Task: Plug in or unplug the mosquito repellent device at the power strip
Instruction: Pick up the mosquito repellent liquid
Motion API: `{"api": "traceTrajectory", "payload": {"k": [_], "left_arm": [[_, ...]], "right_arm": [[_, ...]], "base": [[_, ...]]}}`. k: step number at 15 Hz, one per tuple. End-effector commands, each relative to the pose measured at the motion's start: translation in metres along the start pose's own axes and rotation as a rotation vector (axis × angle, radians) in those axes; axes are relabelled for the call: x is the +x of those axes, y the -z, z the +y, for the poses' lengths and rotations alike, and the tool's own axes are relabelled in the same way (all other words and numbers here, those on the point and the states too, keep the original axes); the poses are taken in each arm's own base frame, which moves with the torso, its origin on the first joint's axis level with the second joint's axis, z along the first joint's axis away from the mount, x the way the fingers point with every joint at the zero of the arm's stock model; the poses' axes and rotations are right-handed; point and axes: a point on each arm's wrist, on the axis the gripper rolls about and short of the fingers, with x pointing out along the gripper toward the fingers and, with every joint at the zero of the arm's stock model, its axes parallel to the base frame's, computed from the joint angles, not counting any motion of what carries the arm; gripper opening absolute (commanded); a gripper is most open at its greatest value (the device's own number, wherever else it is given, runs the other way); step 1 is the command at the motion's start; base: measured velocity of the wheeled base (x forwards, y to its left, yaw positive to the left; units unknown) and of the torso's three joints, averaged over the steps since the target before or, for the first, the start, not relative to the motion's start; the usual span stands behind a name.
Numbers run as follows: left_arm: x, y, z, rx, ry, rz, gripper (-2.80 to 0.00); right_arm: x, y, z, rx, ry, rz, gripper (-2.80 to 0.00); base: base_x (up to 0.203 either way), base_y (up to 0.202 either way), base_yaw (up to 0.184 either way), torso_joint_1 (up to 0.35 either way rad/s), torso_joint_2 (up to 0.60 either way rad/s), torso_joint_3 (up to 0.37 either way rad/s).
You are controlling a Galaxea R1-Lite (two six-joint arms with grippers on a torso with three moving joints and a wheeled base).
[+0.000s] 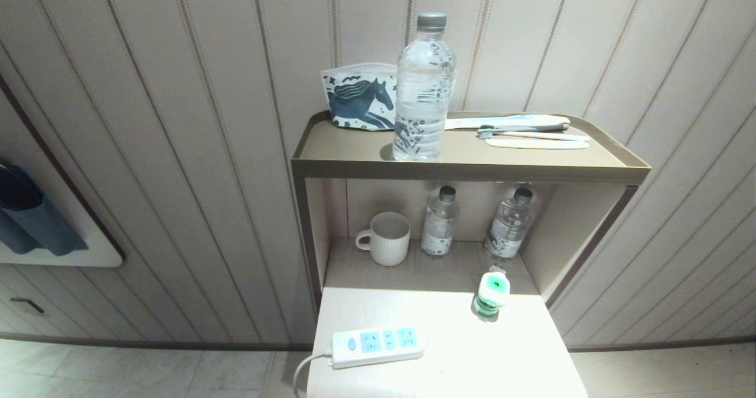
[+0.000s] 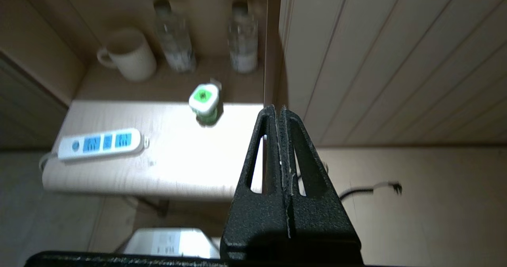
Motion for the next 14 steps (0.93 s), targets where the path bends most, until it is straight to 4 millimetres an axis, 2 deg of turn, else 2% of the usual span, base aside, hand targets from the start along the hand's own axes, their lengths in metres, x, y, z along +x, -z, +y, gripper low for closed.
{"api": "traceTrajectory", "payload": {"k": [1, 3, 5, 7, 8, 10, 14], "left_arm": [[0.0, 0.0, 0.0, 0.0, -0.001, 0.0, -2.8], [0.0, 0.0, 0.0, 0.0, -0.001, -0.001, -2.8], [0.0, 0.0, 0.0, 0.0, -0.001, -0.001, -2.8], [0.0, 0.0, 0.0, 0.0, 0.0, 0.0, -2.8], [0.0, 0.0, 0.0, 0.0, 0.0, 0.0, -2.8], [0.0, 0.0, 0.0, 0.0, -0.001, -0.001, -2.8], [0.0, 0.0, 0.0, 0.0, -0.001, 0.0, -2.8]], "right_arm": [[0.037, -0.008, 0.002, -0.012, -0.004, 0.267, -2.8], [0.038, -0.005, 0.003, -0.038, -0.055, 0.527, -2.8], [0.034, -0.005, 0.007, -0.12, -0.23, 0.734, -2.8], [0.046, -0.005, 0.015, -0.172, -0.348, 0.881, -2.8], [0.057, -0.004, 0.02, -0.166, -0.355, 0.911, -2.8], [0.076, 0.002, 0.026, -0.16, -0.355, 0.843, -2.8], [0.118, 0.029, 0.036, -0.17, -0.254, 0.663, -2.8]], "base": [[0.0, 0.0, 0.0, 0.0, 0.0, 0.0], [0.0, 0.0, 0.0, 0.0, 0.0, 0.0], [0.0, 0.0, 0.0, 0.0, 0.0, 0.0], [0.0, 0.0, 0.0, 0.0, 0.0, 0.0], [0.0, 0.0, 0.0, 0.0, 0.0, 0.0], [0.0, 0.0, 0.0, 0.0, 0.0, 0.0], [0.0, 0.0, 0.0, 0.0, 0.0, 0.0]]}}
